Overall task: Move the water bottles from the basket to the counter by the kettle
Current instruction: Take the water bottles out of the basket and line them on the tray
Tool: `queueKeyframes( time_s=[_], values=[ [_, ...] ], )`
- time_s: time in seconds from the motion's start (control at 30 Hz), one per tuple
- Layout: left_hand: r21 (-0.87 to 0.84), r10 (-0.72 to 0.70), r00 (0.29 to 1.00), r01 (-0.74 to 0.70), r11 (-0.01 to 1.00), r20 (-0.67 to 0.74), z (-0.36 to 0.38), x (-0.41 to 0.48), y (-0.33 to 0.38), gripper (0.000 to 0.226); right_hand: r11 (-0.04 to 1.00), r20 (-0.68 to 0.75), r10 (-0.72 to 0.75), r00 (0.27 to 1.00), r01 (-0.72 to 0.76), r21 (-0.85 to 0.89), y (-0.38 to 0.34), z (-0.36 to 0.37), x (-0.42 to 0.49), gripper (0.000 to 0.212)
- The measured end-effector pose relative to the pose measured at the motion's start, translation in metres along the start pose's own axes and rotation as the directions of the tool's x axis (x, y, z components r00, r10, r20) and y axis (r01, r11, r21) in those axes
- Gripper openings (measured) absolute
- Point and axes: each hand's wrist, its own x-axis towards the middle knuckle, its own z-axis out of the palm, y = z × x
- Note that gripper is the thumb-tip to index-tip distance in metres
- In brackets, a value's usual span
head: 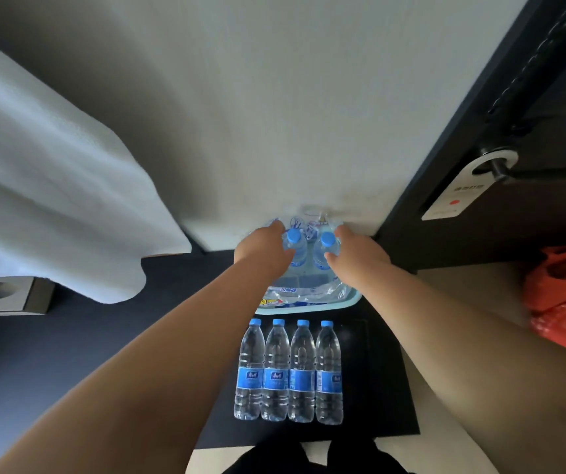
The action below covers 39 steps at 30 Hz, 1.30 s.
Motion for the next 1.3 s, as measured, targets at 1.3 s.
queueKeyframes(
  time_s=[1.3],
  values=[
    [-0.367,-0.009,0.955,-0.105,0.924,-0.295,-0.034,-0.093,0.003,0.018,0.884,-0.536,0.001,0.844,0.25,0.394,-0.031,-0.029,-0.086,0.016]
  ],
)
